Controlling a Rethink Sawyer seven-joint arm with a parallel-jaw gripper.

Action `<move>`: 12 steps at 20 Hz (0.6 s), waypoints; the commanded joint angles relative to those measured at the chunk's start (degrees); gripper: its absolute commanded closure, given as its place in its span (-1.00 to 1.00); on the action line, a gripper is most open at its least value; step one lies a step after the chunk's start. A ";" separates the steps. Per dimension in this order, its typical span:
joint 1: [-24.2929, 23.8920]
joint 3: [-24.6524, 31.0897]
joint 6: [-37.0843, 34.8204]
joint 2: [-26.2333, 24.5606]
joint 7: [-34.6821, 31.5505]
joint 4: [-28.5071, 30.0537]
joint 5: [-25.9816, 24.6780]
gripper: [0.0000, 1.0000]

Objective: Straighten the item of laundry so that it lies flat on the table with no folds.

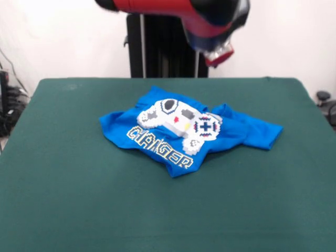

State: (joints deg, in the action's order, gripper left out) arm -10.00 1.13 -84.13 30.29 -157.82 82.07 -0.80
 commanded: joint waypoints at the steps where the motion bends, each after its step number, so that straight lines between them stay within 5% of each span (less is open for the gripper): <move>1: 1.08 5.76 -0.36 -2.08 0.48 -2.40 2.10 -1.00; 6: 3.93 1.45 21.30 -6.85 -2.21 -7.42 -7.99 -1.00; 12: 6.78 -3.02 35.33 -13.45 -7.80 -14.00 -15.35 -1.00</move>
State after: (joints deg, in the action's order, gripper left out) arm -6.57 -1.13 -63.00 26.97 -157.82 73.20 -9.93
